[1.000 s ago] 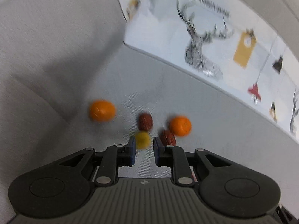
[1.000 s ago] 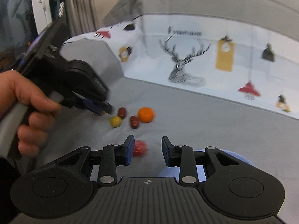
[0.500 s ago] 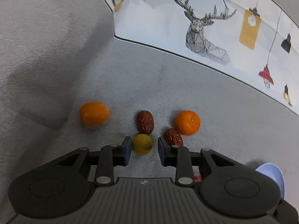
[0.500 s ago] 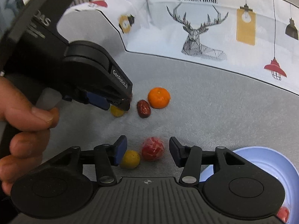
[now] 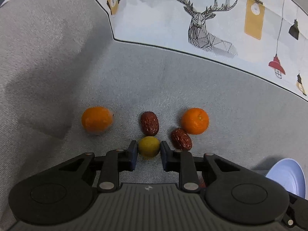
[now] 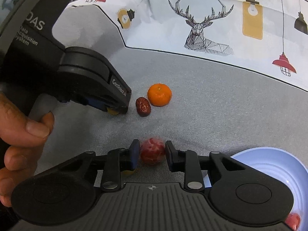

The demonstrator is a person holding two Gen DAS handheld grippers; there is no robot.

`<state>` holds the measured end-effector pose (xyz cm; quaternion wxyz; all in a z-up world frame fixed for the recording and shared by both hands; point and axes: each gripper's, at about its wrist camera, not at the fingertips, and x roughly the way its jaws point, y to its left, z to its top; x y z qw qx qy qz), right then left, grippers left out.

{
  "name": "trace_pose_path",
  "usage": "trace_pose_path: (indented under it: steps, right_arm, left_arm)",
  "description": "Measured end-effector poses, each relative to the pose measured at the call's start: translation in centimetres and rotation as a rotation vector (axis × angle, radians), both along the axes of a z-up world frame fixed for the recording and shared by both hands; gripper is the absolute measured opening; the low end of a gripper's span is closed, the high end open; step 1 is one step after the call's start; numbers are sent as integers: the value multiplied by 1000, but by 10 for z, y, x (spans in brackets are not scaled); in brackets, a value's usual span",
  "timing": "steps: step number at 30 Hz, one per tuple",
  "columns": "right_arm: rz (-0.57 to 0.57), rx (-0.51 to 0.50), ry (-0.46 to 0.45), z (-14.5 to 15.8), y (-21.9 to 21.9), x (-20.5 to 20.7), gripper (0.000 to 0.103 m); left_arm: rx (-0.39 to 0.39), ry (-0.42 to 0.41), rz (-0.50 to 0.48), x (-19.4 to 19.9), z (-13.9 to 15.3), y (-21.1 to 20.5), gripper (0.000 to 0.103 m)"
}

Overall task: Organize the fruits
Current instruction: 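Grasp a yellow fruit with the left gripper while the right grasps a wrapped red fruit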

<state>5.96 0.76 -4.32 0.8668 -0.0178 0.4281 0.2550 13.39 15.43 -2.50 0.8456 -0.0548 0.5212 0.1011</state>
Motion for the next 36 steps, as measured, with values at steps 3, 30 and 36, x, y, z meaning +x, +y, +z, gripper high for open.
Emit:
trace_pose_path:
  steps: [3,30,36]
  right_arm:
    - [-15,25,-32,11,-8,-7,30]
    - [-326,-53,-212,75,-185,-109,30]
    - [-344,-65,-196,70,-194,-108,30]
  left_arm:
    - [23,-35,-25,-9,10,-7,27]
    - [8,-295,-337,-111,70,-113,27]
    - [-17,-252,-338,-102,56,-117,27]
